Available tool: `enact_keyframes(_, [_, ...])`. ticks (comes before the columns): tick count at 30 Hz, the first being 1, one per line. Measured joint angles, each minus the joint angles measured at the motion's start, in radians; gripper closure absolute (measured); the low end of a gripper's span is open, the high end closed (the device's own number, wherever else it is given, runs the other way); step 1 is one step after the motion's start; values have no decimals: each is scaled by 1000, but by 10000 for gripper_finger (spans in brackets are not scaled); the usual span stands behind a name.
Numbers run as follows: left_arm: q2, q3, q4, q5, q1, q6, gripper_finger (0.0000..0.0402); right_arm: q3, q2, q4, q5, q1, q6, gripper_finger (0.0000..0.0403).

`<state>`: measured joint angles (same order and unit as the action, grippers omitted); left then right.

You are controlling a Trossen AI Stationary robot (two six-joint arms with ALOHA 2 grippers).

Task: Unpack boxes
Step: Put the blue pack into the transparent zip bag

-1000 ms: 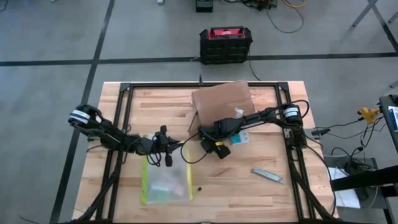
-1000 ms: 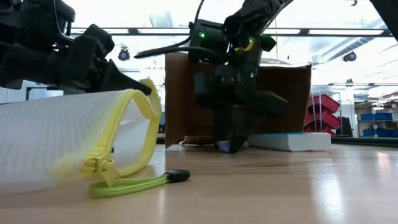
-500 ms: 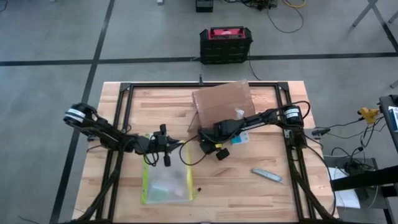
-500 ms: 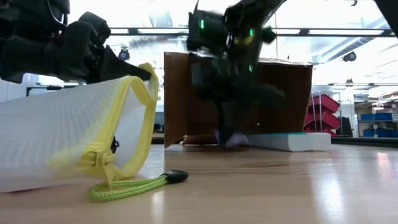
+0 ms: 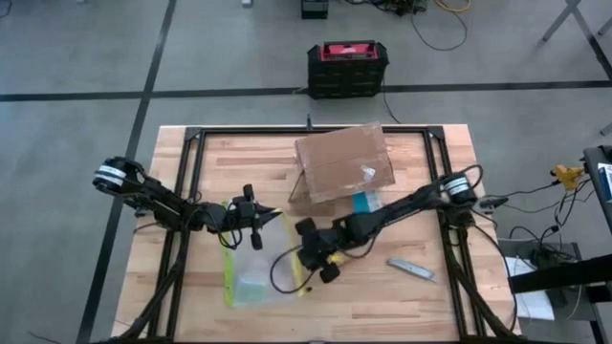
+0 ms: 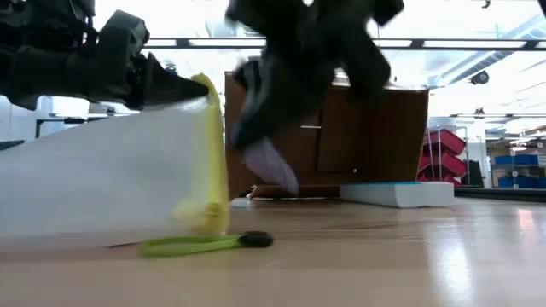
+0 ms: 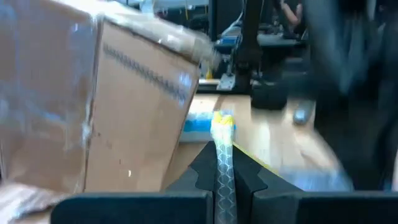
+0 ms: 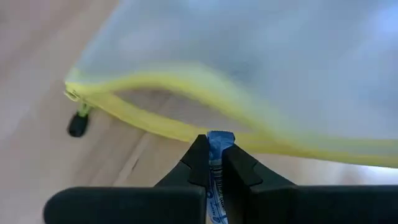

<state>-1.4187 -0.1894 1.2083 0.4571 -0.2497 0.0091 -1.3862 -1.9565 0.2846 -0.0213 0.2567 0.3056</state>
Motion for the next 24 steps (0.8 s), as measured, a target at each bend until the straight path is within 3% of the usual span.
enact_keyframes(7, [40, 0, 6, -51, 7, 41, 401, -10, -13, -79, -38, 33, -59, 403])
enact_keyframes(11, [42, -8, 3, -51, 25, 42, 401, -23, -15, -259, 2, 32, -64, 403])
enact_keyframes(18, [11, -42, -1, -80, 31, 36, 402, -67, -131, -592, -1, 7, -121, 403])
enact_keyframes(24, [7, -44, -33, -83, 38, 34, 402, -207, -170, -461, 9, 12, -203, 403])
